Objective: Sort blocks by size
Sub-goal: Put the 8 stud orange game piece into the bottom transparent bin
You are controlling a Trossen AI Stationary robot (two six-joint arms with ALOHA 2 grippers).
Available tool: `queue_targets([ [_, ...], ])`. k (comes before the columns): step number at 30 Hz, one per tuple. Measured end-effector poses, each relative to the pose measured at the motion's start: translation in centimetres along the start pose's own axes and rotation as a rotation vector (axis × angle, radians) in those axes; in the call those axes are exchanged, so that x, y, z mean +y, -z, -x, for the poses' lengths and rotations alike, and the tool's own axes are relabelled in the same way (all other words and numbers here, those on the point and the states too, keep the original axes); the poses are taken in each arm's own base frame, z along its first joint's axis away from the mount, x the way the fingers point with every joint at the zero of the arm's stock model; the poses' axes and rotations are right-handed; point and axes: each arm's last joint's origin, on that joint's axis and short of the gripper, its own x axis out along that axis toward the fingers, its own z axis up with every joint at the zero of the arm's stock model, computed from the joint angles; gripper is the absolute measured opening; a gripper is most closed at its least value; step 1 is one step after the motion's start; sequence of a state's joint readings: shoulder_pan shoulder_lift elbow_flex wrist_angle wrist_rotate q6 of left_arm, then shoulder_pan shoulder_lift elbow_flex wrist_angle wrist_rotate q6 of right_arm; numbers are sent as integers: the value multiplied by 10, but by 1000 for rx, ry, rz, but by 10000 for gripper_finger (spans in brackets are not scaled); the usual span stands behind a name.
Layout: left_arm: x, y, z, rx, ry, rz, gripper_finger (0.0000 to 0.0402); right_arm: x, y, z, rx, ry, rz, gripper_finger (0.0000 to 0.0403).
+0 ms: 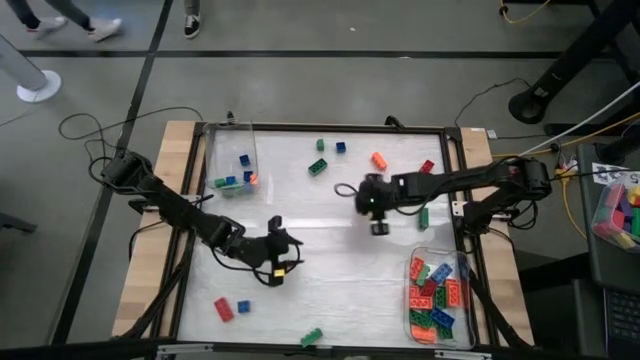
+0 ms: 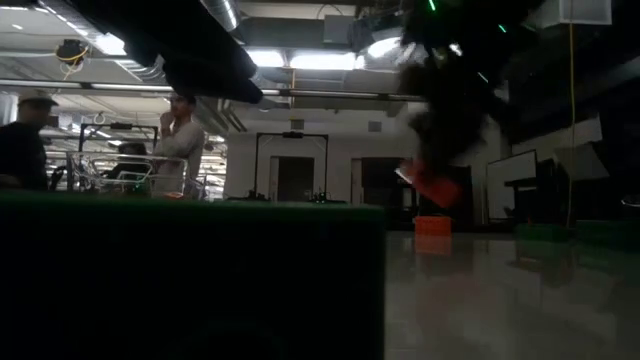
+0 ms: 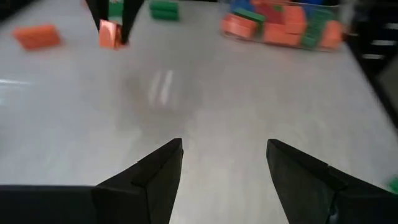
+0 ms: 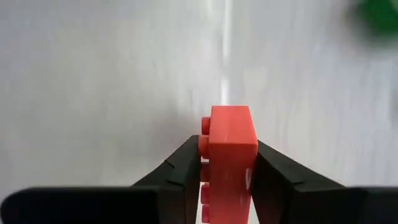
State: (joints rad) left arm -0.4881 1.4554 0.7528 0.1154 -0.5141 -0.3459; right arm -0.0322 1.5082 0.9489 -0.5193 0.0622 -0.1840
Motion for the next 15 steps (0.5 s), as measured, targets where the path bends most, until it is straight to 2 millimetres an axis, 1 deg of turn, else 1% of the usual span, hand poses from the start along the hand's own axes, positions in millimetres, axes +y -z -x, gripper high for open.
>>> queue_targets([
  [4, 5, -2, -2, -20, -68, -26, 221, -5, -43, 19, -330, -78, 5, 101],
  [7, 12, -4, -5, -29, -115, -6, 221, -8, -68, 35, -555, -135, 34, 92],
  [11, 23, -9, -10, -53, -176, 37, 221, -9, -86, 51, -774, -210, 91, 100],
  [15, 31, -22, -14, -144, -188, 29, 221, -8, -93, 58, -882, -258, 135, 114],
])
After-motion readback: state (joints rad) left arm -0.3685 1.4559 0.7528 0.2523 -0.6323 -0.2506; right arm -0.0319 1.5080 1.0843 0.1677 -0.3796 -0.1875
